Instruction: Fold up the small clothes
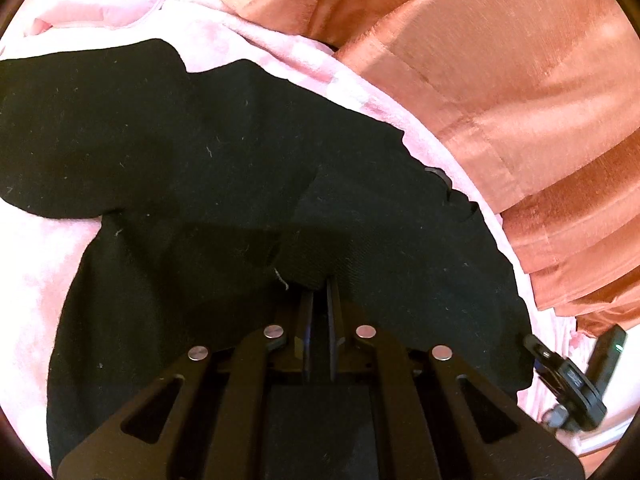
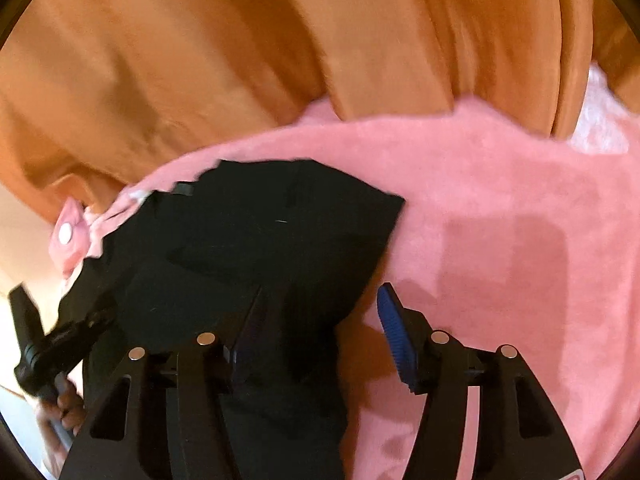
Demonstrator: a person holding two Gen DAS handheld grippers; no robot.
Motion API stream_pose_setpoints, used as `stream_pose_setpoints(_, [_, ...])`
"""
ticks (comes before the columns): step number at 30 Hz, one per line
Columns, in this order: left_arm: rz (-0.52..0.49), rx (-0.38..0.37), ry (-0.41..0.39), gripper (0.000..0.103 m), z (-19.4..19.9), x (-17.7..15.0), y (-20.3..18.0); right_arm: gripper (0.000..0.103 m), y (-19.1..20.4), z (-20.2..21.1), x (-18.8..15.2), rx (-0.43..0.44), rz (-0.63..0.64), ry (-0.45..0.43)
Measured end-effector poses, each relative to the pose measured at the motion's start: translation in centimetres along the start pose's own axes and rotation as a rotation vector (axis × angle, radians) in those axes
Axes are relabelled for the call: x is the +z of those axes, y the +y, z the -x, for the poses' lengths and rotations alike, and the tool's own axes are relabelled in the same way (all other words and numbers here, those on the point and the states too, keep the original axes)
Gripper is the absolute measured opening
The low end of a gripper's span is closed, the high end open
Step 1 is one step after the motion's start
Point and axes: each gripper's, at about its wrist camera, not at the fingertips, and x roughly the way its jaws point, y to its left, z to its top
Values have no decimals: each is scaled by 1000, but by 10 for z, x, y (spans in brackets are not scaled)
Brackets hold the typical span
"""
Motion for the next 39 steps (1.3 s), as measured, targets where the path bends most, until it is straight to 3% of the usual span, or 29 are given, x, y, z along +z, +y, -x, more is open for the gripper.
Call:
stream_pose_setpoints(1, [0, -2, -12, 4, 2, 0, 0, 55, -8, -6, 0, 16, -44, 3])
stream_pose_setpoints(2, [-3, -4, -23, 4, 4, -1, -1, 40, -12, -7, -1, 35, -64, -7])
stream_pose_setpoints(3, [-9, -8, -32, 4, 6, 0, -2, 19, -12, -6, 0, 60, -65, -24])
stream_pose_setpoints(4, [-21, -10, -49, 4, 9, 0, -4, 7, -9, -6, 3, 92, -56, -25])
stream_pose_setpoints(8, [-33, 15, -81, 4, 14, 1, -6, 7, 19, 23, 11, 123, 69, -151])
stream_pose_setpoints(11, [14, 60, -31, 4, 0, -4, 11, 8, 5, -7, 8, 29, 65, -51])
stream_pose_setpoints(13, [-1, 53, -38, 3, 2, -5, 10, 9, -12, -15, 2, 45, 5, -32])
stream_pose_setpoints(14, [-12, 50, -37, 3, 6, -5, 8, 12, -10, -7, 4, 17, -9, -10])
stream_pose_setpoints(17, [-22, 25, -33, 3, 14, -7, 5, 24, 3, 34, 1, 11, 23, -75])
stream_pose_setpoints(18, [-29, 29, -30, 4, 15, -8, 6, 29, 4, 43, -5, 7, 36, -62])
stream_pose_setpoints(19, [-30, 32, -21, 4, 14, -9, 8, 42, 5, 45, -10, -3, 41, -48])
stream_pose_setpoints(20, [-29, 33, -12, 4, 12, -10, 10, 46, 3, 45, -22, -17, 50, -15])
stream_pose_setpoints(24, [-57, 51, -8, 4, 9, -14, 8, 46, 2, 19, -37, 11, 45, 70])
stream_pose_setpoints(25, [-57, 57, -9, 4, 10, -15, 7, 38, 1, 12, -39, 68, 17, 75])
stream_pose_setpoints(26, [-52, 59, -6, 4, 10, -16, 7, 14, 4, 9, -39, 95, 10, 74])
stream_pose_setpoints(27, [-47, 61, -7, 4, 10, -17, 7, 10, 7, 9, -39, 96, 12, 76])
stream_pose_setpoints(30, [-33, 50, 2, 4, 12, -18, 11, 8, 15, 26, -39, 40, 29, 14])
stream_pose_setpoints(33, [-23, 32, 13, 4, 12, -18, 18, 7, 2, 14, -46, 6, -3, 45])
stream_pose_setpoints(36, [42, 8, 10, 4, 20, -15, 26, 9, 16, 19, -45, -51, 41, 40])
stream_pose_setpoints(39, [114, -40, -84, 6, 54, 6, 43, 18, 25, 34, -46, -118, 29, 12])
